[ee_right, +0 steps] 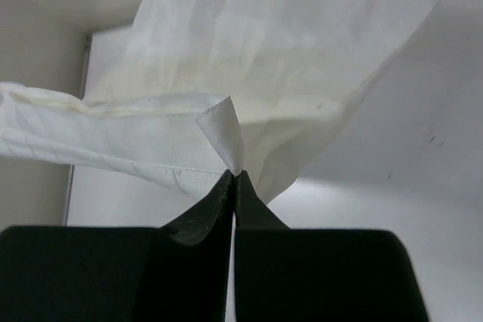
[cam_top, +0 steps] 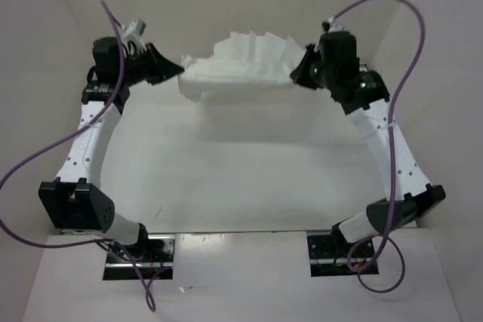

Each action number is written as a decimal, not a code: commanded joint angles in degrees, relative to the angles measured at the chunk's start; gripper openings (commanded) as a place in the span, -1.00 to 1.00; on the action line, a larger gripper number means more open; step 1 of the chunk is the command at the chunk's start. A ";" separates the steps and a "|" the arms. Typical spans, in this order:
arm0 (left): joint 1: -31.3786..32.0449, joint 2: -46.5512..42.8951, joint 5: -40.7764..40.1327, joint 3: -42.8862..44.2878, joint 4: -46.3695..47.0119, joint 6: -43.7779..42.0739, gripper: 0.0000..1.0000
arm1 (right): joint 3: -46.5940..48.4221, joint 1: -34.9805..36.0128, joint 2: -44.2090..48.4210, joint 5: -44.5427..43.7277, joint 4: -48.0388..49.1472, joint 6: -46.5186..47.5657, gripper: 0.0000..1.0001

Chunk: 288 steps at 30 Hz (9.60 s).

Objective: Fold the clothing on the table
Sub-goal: Fold the skirt

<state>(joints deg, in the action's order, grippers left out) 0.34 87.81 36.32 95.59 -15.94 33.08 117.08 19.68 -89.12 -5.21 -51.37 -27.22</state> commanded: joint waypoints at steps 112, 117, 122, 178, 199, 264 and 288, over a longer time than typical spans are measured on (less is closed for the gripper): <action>6.17 12.29 -16.46 -47.34 8.91 9.11 -0.21 | -40.79 0.88 -25.93 22.70 16.48 -1.34 -0.33; 6.17 14.85 -14.34 -46.72 9.18 8.50 -1.00 | -39.92 1.49 -20.32 20.15 15.35 -1.87 -0.33; 6.17 9.85 -13.73 -44.80 7.34 7.35 -1.00 | -36.05 4.57 -17.49 24.36 12.53 0.15 -0.23; 16.36 1.84 -0.20 -27.22 5.93 10.51 -1.00 | -44.92 -12.56 -13.43 17.08 10.33 -2.92 -0.18; 35.61 31.35 2.62 1.86 -1.90 2.60 -1.00 | -45.45 -8.61 -25.57 23.41 17.10 -4.50 -0.37; 20.93 -8.53 -13.29 -43.02 -1.73 2.41 0.54 | -59.66 -16.96 21.33 1.35 7.52 -20.66 -0.12; 25.94 -18.99 -21.98 -47.24 2.06 13.40 1.00 | -74.89 -13.71 44.47 3.98 8.75 -30.53 -0.05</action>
<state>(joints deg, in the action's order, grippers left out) 25.89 71.26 15.51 48.95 -15.94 44.18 41.63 5.50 -45.12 0.16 -43.72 -57.84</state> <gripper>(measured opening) 1.000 0.475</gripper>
